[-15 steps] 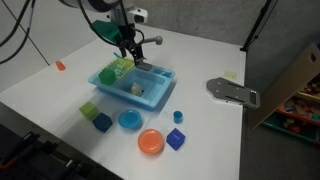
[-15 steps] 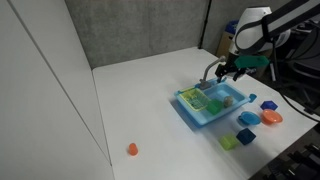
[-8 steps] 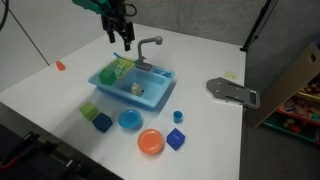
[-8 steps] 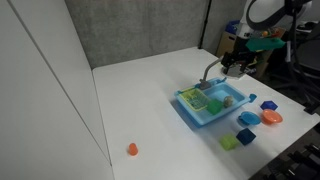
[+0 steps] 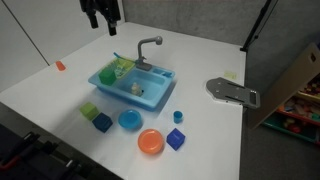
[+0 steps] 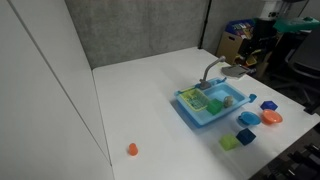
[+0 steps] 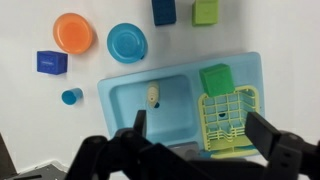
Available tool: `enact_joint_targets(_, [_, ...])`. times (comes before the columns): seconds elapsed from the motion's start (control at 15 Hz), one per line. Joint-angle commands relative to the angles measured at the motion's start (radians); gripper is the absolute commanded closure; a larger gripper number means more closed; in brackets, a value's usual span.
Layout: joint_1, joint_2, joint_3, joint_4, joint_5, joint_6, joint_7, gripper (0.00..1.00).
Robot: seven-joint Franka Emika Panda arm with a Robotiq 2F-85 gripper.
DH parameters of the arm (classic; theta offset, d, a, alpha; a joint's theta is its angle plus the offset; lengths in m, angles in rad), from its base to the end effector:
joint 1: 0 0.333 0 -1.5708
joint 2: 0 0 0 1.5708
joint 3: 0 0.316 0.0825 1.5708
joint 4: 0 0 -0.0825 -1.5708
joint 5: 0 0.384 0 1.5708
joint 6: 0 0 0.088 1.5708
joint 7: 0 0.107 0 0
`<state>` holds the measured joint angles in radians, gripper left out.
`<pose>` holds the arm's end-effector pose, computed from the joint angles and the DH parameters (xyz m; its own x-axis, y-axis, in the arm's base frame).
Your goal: Put the white bottle in the sink
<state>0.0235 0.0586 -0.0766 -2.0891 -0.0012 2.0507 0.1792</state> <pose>0.5442 -0.0287 0.3884 0.9687 -0.2297 -0.0942 -0.2286 -0.9733 0.0226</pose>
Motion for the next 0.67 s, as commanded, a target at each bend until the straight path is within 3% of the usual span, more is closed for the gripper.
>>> enact_joint_targets(0.0, [-0.022,-0.15,0.015,-0.09,-0.022,-0.046,-0.03,0.0])
enact_joint_targets(0.27, [-0.035,-0.275,0.015,-0.122,-0.022,-0.116,-0.052,0.0])
enact_joint_targets(0.6, [-0.05,-0.373,0.023,-0.069,-0.029,-0.248,-0.05,0.0])
